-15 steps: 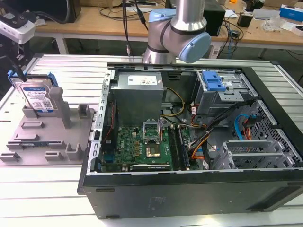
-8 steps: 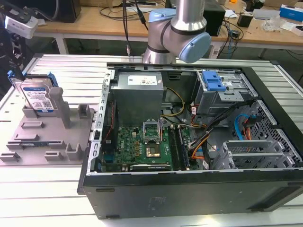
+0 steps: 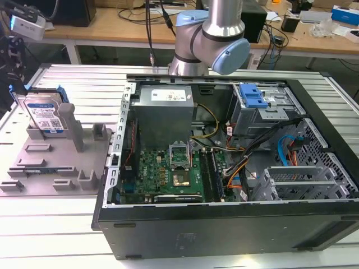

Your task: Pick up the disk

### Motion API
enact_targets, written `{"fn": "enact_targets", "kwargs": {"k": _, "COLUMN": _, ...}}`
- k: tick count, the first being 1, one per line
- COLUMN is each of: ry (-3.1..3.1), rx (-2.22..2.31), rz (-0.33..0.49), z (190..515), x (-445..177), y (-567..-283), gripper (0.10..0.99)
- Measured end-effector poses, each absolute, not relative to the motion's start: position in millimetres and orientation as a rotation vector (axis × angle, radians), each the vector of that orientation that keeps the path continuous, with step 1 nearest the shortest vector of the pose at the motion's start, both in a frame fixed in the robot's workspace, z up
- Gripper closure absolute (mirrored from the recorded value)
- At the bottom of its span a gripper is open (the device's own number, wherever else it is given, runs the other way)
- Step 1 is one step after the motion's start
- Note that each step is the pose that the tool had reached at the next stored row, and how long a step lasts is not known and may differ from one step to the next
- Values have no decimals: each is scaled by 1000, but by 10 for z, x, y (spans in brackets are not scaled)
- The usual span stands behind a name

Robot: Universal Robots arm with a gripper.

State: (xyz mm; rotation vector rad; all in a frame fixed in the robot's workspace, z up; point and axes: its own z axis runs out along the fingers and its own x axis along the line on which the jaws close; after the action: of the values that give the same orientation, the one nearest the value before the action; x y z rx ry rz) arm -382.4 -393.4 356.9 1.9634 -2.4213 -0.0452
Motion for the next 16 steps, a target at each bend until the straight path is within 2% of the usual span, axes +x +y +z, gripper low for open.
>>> {"fn": "enact_targets", "kwargs": {"k": 16, "ry": -2329, "rx": 2074, "rz": -40, "z": 3568, "x": -3793, "y": -3931, "gripper": 545}}
